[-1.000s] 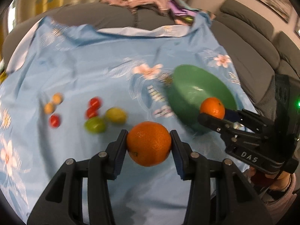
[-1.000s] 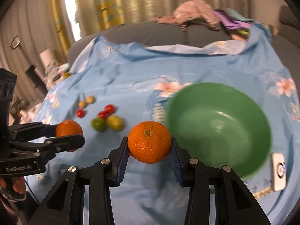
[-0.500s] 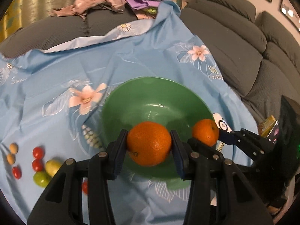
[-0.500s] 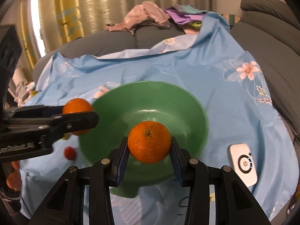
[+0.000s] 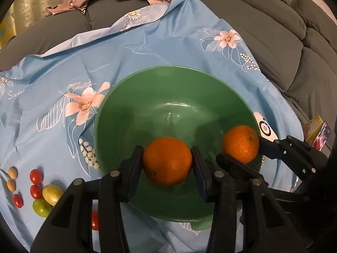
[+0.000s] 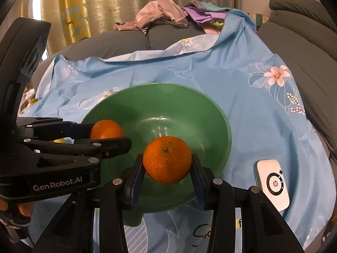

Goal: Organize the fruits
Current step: 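Carry both oranges over the green bowl and open both tools to drop them, then withdraw both tools from the bowl back toward the remaining fruit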

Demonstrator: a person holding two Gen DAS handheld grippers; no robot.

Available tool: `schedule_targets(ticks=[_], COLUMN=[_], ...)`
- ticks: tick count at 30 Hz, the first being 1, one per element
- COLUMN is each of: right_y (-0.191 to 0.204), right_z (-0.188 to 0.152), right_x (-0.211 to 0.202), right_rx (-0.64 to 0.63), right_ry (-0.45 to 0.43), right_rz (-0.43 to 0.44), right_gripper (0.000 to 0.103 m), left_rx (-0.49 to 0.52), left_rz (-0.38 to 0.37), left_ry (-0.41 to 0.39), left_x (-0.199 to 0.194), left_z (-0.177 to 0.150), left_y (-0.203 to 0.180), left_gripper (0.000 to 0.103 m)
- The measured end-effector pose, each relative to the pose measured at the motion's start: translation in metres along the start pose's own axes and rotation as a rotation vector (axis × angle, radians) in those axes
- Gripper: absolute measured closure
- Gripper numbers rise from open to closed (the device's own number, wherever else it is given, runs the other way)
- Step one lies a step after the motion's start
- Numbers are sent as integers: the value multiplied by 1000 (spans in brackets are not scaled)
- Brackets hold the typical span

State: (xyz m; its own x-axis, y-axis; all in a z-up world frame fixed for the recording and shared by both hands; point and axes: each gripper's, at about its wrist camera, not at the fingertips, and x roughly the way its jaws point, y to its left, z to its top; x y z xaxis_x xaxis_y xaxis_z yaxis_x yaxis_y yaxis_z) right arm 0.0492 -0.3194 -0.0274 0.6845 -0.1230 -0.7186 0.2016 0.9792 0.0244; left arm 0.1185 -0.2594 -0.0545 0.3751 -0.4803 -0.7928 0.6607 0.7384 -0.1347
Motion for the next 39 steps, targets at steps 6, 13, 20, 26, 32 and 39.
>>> schedule_targets(ticks=[6,13,20,26,32,39], right_y=[7,0,-27,-13,37,100], right_z=[2,-3,-7,-8,-9,-12], right_x=[-4,-21,-41,-50,-49,-31], right_rx=[-31,10,144,137,16,-115], right_ry=[-1,-22,-42,-45,-36,26], right_rz=[-55,-24,48,101,199,306], right_gripper=[59,58,59,59,58,59], left_rx=[-4,-32,-137,-277,-368,-411], left_rz=[3,22,140,207,251,244], left_ry=[-30,-80,-93,-45,-26,-19], left_x=[-13,-53,-98,-116,-133,-141], left_z=[0,-18,-78,-136,-173,-198], left_y=[0,16,69,113,138,147], left_gripper=[35,22,20,20,20,20])
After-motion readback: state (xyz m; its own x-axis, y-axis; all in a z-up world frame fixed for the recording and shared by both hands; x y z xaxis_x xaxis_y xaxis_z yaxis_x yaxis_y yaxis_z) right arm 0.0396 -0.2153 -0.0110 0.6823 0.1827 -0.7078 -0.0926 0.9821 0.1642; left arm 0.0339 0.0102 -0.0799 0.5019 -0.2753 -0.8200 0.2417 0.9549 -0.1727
